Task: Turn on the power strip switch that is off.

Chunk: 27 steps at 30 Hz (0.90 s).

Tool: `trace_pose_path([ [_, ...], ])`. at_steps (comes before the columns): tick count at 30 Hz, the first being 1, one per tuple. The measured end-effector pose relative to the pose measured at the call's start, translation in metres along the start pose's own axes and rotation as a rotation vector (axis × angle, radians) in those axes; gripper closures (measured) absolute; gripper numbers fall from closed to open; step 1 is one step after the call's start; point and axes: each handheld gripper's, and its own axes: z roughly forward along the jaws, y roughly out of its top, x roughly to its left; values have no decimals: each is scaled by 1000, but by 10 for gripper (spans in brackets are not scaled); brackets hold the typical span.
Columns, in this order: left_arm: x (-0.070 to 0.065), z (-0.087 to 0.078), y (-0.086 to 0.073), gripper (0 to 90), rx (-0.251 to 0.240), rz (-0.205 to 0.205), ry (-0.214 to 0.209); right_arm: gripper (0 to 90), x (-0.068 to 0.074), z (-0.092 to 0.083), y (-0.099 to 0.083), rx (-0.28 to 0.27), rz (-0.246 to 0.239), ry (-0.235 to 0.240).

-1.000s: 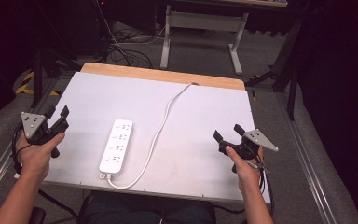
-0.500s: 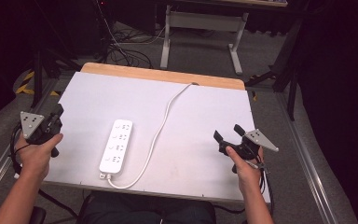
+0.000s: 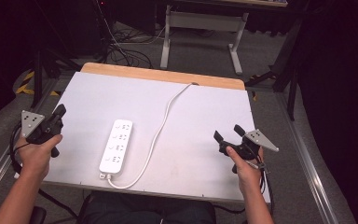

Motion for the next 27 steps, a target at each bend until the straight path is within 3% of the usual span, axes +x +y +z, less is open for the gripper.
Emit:
trace_pose_path([
  [5, -2, -1, 3, 900, 12, 32, -52, 82, 0, 0, 0, 1, 1, 1],
  [13, -4, 2, 6, 900, 140, 57, -106, 85, 0, 0, 0, 3, 2, 1],
  [21, -7, 7, 8, 900, 154, 69, -115, 85, 0, 1, -1, 6, 0, 0],
  [27, -13, 17, 8, 900, 173, 93, -155, 85, 0, 1, -1, 8, 3, -3],
])
